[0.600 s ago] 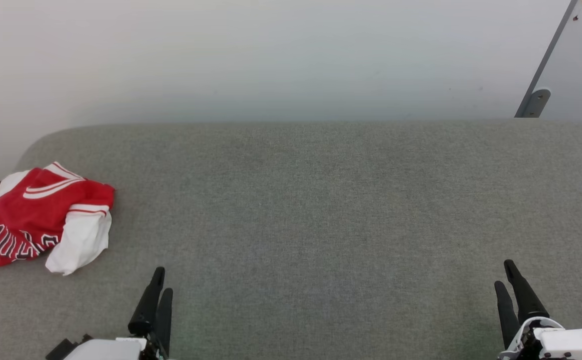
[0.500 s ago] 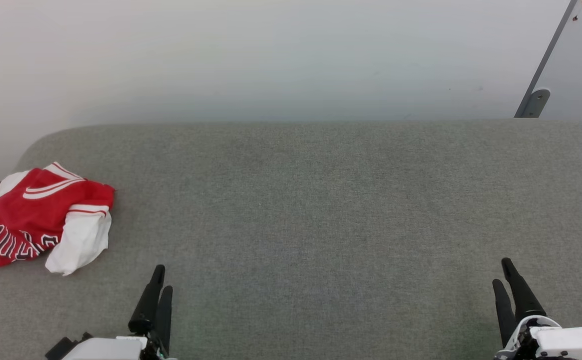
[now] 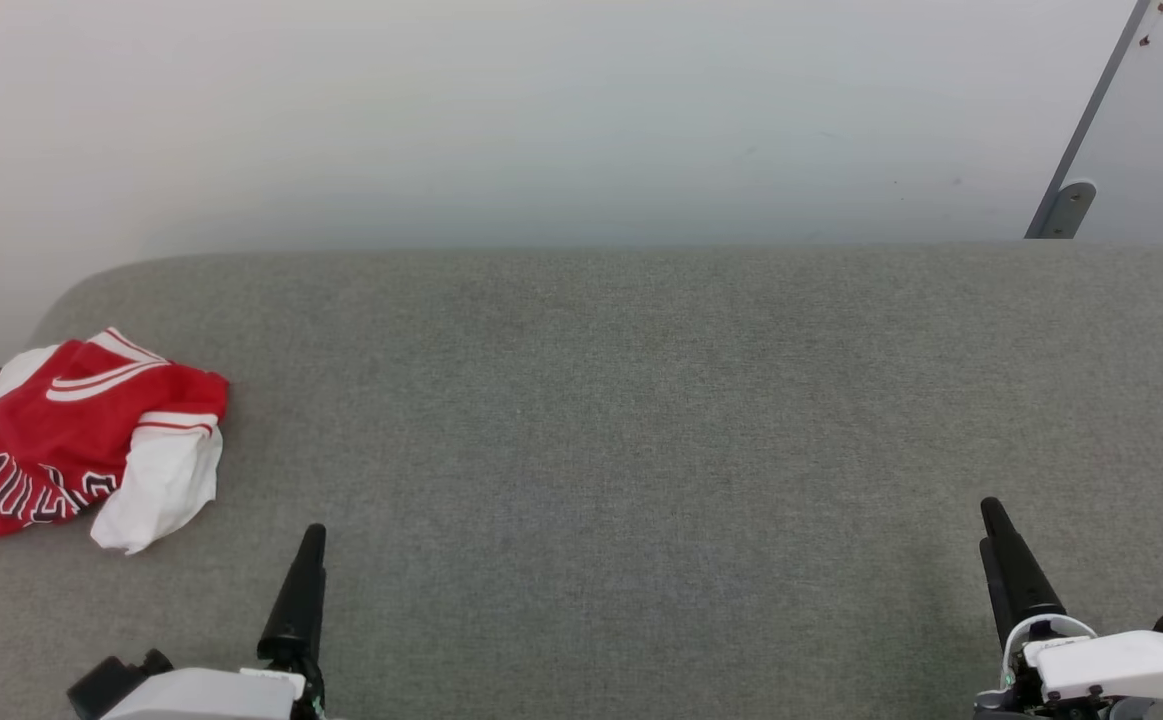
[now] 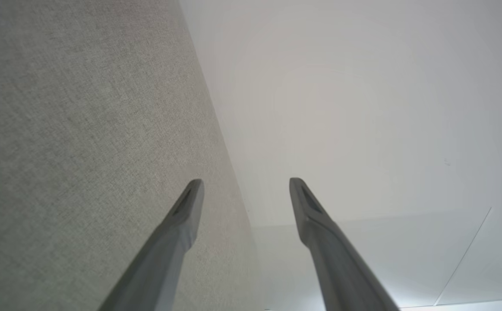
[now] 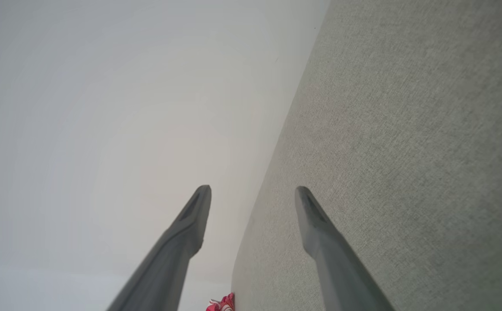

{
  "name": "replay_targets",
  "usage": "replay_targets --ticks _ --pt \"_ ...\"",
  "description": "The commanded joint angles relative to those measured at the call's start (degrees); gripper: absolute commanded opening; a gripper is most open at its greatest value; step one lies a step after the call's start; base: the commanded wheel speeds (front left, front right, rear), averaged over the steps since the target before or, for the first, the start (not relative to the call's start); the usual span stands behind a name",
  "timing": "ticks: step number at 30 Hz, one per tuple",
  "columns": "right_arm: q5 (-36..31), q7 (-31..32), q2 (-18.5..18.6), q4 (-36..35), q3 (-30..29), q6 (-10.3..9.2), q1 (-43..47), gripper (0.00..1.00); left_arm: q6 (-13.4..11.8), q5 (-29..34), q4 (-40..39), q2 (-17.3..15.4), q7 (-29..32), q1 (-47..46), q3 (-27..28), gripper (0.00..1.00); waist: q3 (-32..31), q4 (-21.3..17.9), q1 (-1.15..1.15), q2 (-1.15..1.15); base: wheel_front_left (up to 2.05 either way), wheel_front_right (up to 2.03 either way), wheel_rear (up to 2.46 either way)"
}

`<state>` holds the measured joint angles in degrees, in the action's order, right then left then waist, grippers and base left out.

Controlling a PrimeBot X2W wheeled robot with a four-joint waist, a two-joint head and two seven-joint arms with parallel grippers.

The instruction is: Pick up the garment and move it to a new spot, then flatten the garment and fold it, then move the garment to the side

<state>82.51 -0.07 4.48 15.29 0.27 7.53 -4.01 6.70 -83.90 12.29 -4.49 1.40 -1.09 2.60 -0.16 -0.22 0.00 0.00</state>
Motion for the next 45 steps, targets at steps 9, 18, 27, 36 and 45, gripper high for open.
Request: replay_targets --ticks 9,18,27,36,45 --pt "-12.9 -2.5 1.4 0.7 1.9 -0.02 -2.3 1.0 -2.7 12.1 -1.2 -3.8 -3.4 -0.3 -2.9 1.0 -0.3 -0.2 0.0 0.0 0.0 0.0 0.0" --pt "-23.2 -4.3 1.8 2.0 2.9 -0.03 -3.1 1.0 -6.3 24.0 -1.6 -6.3 -5.6 -0.7 -5.8 1.0 -0.4 -0.2 0.0 0.0 0.0 0.0 0.0" --pt "-32.6 -5.3 1.9 3.1 3.0 -0.03 -3.6 1.0 -7.7 33.3 -2.4 -8.7 -7.3 -0.8 -7.5 1.0 -0.5 -0.3 0.0 0.0 0.0 0.0 0.0" --pt "-39.3 -5.8 1.6 3.1 2.7 -0.04 -3.9 1.0 -8.2 40.7 -3.8 -9.9 -8.7 -0.7 -7.5 1.0 -0.5 -0.3 0.0 0.0 0.0 0.0 0.0" --pt "-45.4 -6.6 1.5 2.8 2.6 -0.04 -4.1 1.0 -7.4 47.0 -4.6 -10.5 -10.2 0.1 -6.8 1.0 -0.7 -0.5 0.0 0.0 0.0 0.0 0.0"
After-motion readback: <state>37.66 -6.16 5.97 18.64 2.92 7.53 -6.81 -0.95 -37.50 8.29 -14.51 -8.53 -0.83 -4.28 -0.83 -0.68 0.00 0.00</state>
